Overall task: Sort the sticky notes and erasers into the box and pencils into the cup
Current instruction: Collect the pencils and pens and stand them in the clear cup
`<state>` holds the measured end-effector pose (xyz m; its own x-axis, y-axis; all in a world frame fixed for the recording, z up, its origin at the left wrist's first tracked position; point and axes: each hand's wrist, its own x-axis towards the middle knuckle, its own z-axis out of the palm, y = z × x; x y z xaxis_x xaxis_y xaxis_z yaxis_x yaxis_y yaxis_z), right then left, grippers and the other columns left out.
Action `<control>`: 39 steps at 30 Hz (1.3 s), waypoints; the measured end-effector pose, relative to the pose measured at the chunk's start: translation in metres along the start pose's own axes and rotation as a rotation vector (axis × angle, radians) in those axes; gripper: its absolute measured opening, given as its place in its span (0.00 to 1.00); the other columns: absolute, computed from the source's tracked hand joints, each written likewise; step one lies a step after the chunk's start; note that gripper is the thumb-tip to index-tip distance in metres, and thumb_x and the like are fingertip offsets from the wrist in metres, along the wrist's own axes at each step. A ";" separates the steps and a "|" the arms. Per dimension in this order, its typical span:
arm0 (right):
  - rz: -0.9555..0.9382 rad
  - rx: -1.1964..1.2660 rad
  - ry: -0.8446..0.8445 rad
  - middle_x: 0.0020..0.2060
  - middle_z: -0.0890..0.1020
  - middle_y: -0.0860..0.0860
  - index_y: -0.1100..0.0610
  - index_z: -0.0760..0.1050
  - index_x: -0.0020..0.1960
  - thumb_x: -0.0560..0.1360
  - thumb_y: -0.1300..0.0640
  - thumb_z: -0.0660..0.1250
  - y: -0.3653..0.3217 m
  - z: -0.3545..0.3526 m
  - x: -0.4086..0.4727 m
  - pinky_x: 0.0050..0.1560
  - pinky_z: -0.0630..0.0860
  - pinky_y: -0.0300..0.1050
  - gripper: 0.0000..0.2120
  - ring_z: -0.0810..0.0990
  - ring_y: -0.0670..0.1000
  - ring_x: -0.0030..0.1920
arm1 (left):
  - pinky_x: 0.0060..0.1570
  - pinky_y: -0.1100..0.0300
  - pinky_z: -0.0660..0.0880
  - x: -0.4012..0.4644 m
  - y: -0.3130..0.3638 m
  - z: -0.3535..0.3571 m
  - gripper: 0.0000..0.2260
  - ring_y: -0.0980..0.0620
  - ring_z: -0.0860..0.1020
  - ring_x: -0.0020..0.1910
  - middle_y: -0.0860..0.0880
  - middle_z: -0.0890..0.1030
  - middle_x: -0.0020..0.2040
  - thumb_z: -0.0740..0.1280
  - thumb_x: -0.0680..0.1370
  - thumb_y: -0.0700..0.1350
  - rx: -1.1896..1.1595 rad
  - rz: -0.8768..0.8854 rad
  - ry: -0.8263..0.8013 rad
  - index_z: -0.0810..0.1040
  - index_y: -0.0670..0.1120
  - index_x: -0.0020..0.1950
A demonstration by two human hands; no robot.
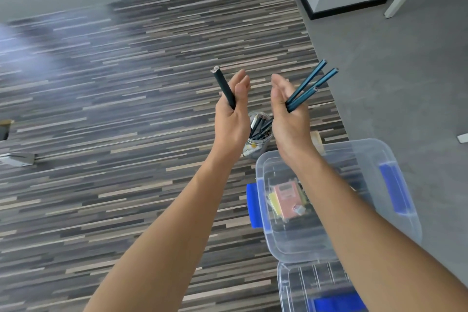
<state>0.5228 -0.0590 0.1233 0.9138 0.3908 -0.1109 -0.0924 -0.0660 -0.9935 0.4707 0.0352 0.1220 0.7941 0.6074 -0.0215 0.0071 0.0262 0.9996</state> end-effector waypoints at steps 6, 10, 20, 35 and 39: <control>-0.065 -0.165 0.008 0.63 0.75 0.44 0.57 0.71 0.70 0.83 0.54 0.56 0.008 0.005 -0.004 0.60 0.65 0.25 0.17 0.70 0.33 0.60 | 0.70 0.59 0.68 -0.004 -0.015 -0.001 0.19 0.55 0.72 0.70 0.46 0.74 0.71 0.55 0.85 0.50 0.061 -0.023 -0.034 0.68 0.45 0.74; -0.043 -0.186 -0.008 0.60 0.75 0.43 0.57 0.71 0.69 0.83 0.53 0.57 0.014 0.008 -0.005 0.61 0.68 0.29 0.17 0.72 0.37 0.61 | 0.65 0.69 0.68 -0.006 -0.020 -0.001 0.18 0.64 0.72 0.67 0.49 0.74 0.70 0.56 0.85 0.47 0.094 -0.035 -0.033 0.68 0.43 0.74; -0.009 -0.200 -0.013 0.53 0.80 0.40 0.55 0.74 0.68 0.83 0.52 0.58 0.014 0.014 -0.006 0.54 0.74 0.30 0.17 0.78 0.34 0.54 | 0.57 0.71 0.72 -0.007 -0.017 0.001 0.16 0.67 0.75 0.61 0.57 0.78 0.61 0.56 0.85 0.45 0.109 -0.009 -0.024 0.71 0.41 0.71; 0.051 -0.035 0.047 0.51 0.81 0.41 0.50 0.77 0.58 0.80 0.57 0.65 -0.002 0.010 -0.021 0.53 0.75 0.32 0.08 0.80 0.37 0.55 | 0.65 0.50 0.74 -0.022 -0.003 -0.002 0.19 0.51 0.76 0.66 0.44 0.78 0.66 0.64 0.82 0.45 0.102 -0.063 -0.015 0.70 0.41 0.72; 0.053 -0.046 0.063 0.59 0.81 0.50 0.58 0.75 0.65 0.80 0.55 0.66 -0.010 0.003 -0.032 0.63 0.75 0.42 0.15 0.78 0.44 0.61 | 0.65 0.57 0.73 -0.032 0.008 0.000 0.18 0.54 0.76 0.65 0.46 0.78 0.65 0.63 0.83 0.46 0.135 -0.049 0.008 0.72 0.40 0.71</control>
<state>0.4935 -0.0683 0.1370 0.9314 0.3268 -0.1605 -0.1246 -0.1281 -0.9839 0.4459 0.0157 0.1308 0.7860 0.6143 -0.0696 0.1276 -0.0511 0.9905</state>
